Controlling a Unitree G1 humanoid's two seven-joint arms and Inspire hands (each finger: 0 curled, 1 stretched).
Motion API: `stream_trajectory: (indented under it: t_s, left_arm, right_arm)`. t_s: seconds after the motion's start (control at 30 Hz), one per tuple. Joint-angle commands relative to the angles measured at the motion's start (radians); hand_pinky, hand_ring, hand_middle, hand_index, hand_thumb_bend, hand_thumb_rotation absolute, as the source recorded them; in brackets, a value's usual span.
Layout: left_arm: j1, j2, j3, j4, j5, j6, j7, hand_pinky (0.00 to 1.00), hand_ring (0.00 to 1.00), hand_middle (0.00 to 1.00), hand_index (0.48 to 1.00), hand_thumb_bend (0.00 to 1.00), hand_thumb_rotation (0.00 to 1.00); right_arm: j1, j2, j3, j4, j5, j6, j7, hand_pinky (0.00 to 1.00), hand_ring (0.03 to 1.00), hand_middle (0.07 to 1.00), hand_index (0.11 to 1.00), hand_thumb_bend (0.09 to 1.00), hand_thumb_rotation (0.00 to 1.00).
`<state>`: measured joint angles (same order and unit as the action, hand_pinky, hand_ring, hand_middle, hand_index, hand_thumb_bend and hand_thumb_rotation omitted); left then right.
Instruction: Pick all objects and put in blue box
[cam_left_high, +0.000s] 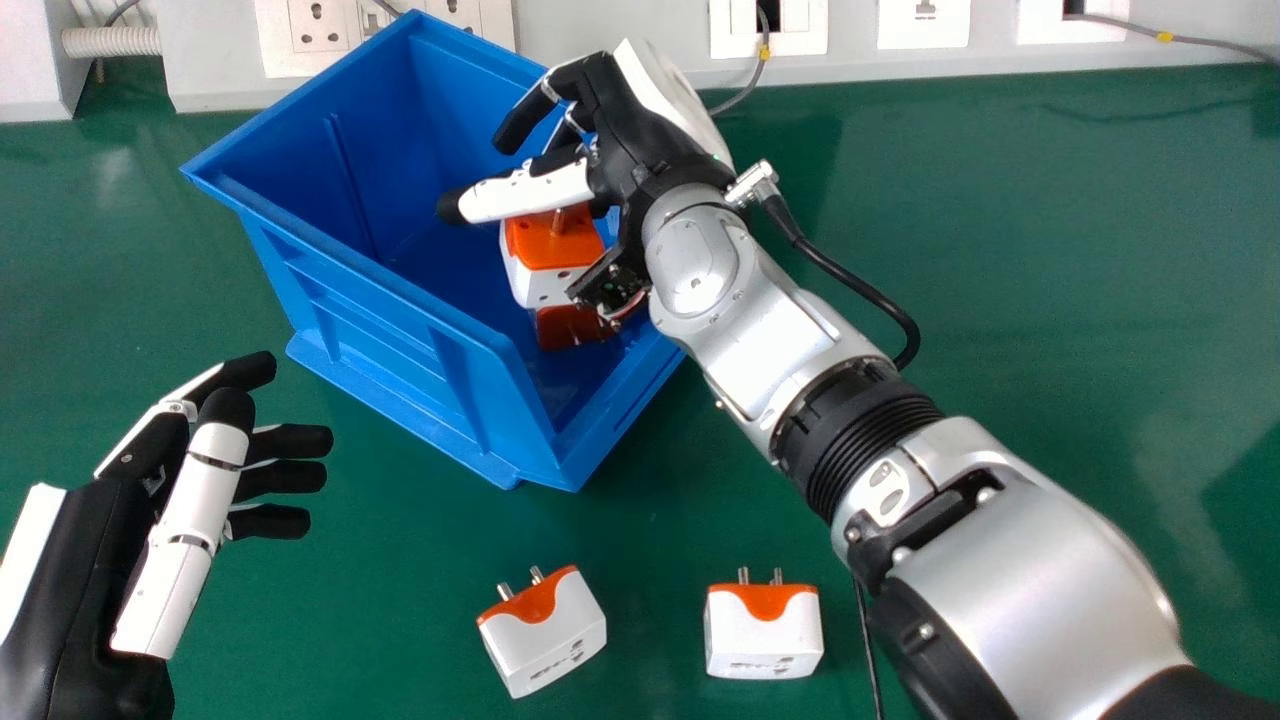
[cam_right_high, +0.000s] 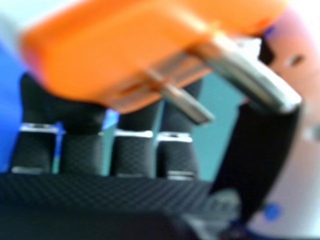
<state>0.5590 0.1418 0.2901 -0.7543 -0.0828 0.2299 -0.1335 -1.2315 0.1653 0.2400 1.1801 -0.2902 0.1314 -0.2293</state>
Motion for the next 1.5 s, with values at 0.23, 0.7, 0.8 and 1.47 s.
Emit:
stream_trajectory:
  t_s: [0.23,0.7,0.8,1.47]
  left_arm:
    - [0.006,-0.006,-0.013,-0.036,0.031,-0.008,0.015,0.57,0.63,0.66,0.807,0.43,0.86]
    - [-0.001,-0.009,-0.014,-0.029,0.034,-0.009,0.010,0.57,0.63,0.66,0.805,0.44,0.86]
    - [-0.006,-0.010,-0.017,-0.025,0.036,-0.008,0.011,0.57,0.63,0.65,0.805,0.44,0.86]
    - [-0.040,-0.004,-0.013,0.005,0.042,-0.003,0.009,0.57,0.63,0.65,0.805,0.43,0.86]
  right_arm:
    - [-0.039,0.019,-0.013,-0.006,-0.006,-0.030,-0.061,0.36,0.478,0.537,0.481,0.484,0.15]
    - [-0.037,0.006,-0.028,-0.013,0.003,-0.037,-0.017,0.46,0.579,0.668,0.627,0.458,0.34]
    - [-0.034,0.007,-0.030,-0.014,0.006,-0.041,-0.012,0.50,0.629,0.724,0.691,0.448,0.42]
    - [-0.035,0.016,-0.058,-0.010,0.025,-0.059,0.012,0.62,0.779,0.868,0.834,0.441,0.60]
